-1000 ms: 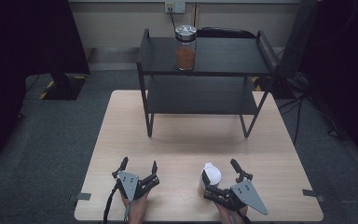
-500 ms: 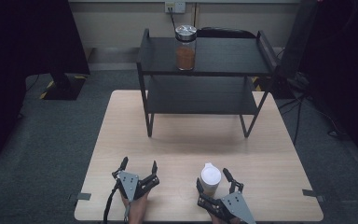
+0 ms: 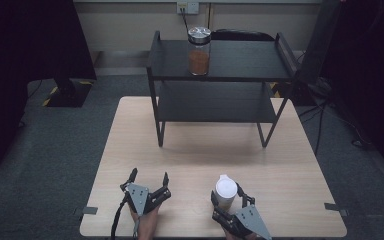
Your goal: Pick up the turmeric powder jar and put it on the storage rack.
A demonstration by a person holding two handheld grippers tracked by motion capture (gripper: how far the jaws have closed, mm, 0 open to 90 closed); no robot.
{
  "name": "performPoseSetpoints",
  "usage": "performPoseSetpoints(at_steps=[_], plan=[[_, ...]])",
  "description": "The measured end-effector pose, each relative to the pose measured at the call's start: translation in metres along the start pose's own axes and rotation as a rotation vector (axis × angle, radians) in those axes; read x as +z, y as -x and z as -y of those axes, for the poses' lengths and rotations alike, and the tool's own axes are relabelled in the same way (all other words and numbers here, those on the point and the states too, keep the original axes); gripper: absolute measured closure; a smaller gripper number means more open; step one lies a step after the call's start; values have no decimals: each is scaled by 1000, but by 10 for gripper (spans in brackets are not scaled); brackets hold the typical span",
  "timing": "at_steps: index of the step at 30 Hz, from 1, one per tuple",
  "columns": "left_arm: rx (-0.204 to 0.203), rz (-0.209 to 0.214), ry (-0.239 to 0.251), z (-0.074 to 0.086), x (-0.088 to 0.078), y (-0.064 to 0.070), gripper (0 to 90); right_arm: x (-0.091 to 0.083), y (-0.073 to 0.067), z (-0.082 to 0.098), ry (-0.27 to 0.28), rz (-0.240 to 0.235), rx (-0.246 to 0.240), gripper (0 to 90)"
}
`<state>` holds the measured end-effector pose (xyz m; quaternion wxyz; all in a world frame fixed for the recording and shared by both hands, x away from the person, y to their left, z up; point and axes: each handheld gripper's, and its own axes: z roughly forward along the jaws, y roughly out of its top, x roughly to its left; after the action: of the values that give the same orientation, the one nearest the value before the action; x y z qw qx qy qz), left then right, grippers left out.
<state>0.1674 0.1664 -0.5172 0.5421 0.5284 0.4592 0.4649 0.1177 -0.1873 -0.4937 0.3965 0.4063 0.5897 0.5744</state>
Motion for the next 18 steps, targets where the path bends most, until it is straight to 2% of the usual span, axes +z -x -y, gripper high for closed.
performPoseSetpoints(at_steps=[4, 18], plan=[[1, 0, 0, 0, 0, 0, 0, 1, 4, -3, -16, -13, 12, 297], [1, 0, -1, 0, 0, 0, 0, 1, 7, -7, -33, -27, 2, 302]])
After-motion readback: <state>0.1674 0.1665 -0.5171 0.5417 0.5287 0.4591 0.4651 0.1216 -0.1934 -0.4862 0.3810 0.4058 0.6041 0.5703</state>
